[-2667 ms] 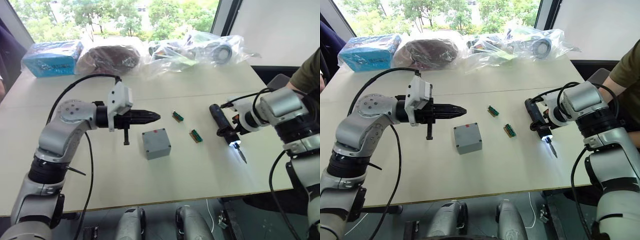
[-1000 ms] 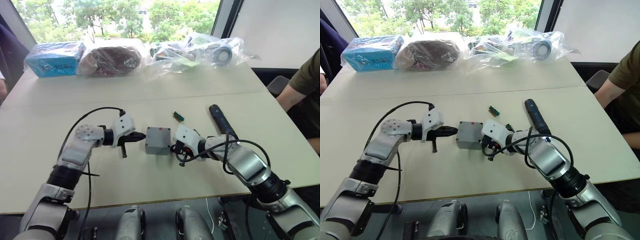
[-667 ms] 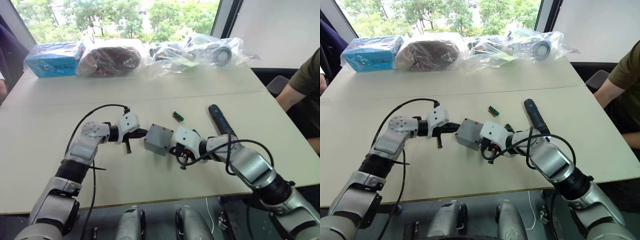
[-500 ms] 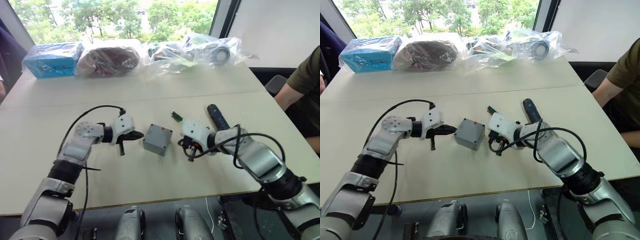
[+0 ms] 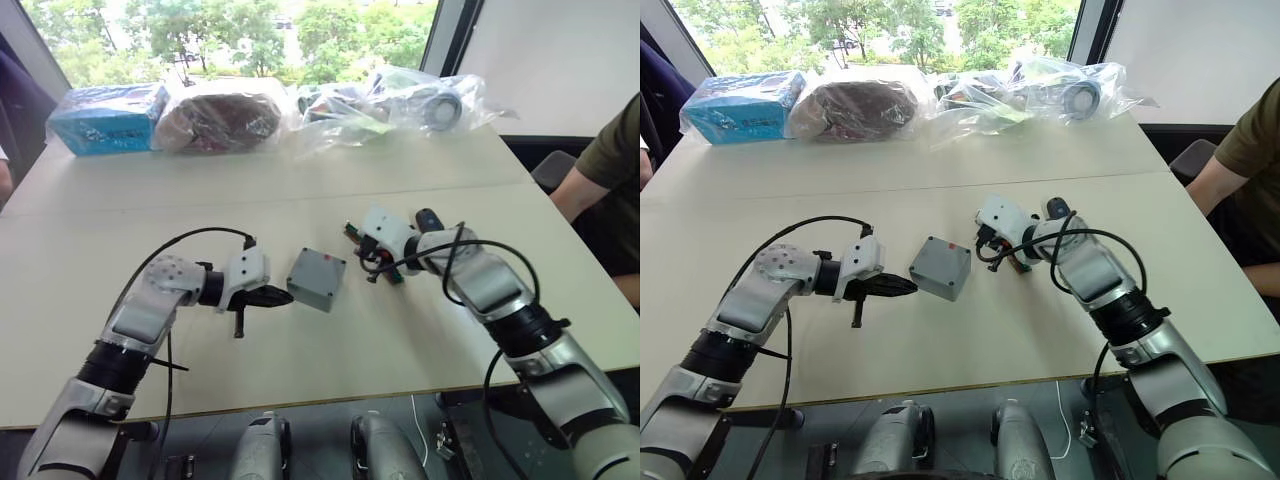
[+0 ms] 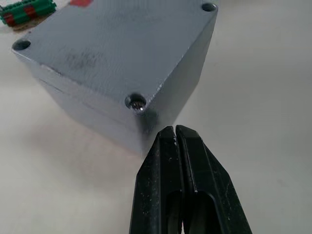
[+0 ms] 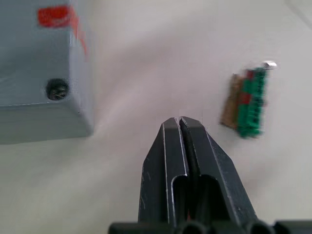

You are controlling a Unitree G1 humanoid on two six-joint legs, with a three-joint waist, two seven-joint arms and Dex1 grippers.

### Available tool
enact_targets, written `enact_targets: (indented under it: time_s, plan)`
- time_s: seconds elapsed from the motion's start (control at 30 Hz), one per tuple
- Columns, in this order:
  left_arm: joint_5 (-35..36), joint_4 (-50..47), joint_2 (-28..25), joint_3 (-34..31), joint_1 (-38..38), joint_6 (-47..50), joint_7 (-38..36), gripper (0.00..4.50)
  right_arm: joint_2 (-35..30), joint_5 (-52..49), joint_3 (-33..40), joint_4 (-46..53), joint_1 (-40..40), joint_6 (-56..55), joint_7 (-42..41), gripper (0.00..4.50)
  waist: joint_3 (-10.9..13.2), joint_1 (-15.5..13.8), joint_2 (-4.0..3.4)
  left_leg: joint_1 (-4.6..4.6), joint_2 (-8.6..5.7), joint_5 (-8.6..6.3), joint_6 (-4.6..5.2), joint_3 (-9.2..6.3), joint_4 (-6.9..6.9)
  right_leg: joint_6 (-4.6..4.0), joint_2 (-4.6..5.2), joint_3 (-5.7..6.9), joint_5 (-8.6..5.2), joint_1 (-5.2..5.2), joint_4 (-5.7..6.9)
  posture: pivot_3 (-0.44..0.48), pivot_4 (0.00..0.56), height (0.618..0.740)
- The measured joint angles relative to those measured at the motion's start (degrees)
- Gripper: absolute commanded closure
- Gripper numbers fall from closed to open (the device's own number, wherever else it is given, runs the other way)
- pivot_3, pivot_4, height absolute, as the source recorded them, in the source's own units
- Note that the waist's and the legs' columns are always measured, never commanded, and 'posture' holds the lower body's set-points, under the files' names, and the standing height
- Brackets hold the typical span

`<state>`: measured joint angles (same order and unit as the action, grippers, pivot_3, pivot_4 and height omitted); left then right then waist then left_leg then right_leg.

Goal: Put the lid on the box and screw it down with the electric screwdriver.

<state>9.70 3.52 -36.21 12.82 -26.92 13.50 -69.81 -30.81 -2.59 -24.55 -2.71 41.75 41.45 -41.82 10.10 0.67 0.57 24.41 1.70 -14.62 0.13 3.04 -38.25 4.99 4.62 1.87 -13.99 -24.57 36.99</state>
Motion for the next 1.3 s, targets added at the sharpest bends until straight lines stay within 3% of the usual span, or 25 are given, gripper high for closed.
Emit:
enact_targets:
  time_s: [0.23, 0.73, 1.3]
  plan:
    - [-1.1, 1.7, 0.2, 0.0, -0.7, -0.6, 0.3, 4.5, 1.1, 1.2, -0.1, 1.2, -2.6, -0.5, -1.1, 4.47, 0.0, -0.1, 0.0, 0.0, 0.0, 0.0, 0.0, 0.0, 0.0, 0.0, 0.01, 0.0, 0.0, 0.0, 0.01, 0.0, 0.15, 0.74]
    - [-2.2, 5.4, 0.1, -0.1, -2.5, -2.9, 1.3, 4.5, 0.0, 0.1, -0.2, 16.9, -8.8, 7.9, -5.5, 4.47, 0.0, -0.1, 0.0, -0.01, 0.0, 0.0, 0.0, -0.02, 0.0, 0.0, 0.0, 0.01, 0.0, 0.0, 0.02, 0.0, 0.15, 0.74]
    - [-1.7, 4.9, -2.4, -0.4, -1.0, -2.8, 0.5, 4.5, 0.0, 0.0, -1.6, 18.6, -9.1, 10.7, -5.7, 4.47, 0.0, -0.1, 0.0, -0.01, 0.0, 0.0, 0.0, -0.03, 0.0, 0.0, 0.0, 0.01, 0.0, 0.0, 0.02, 0.0, 0.15, 0.74]
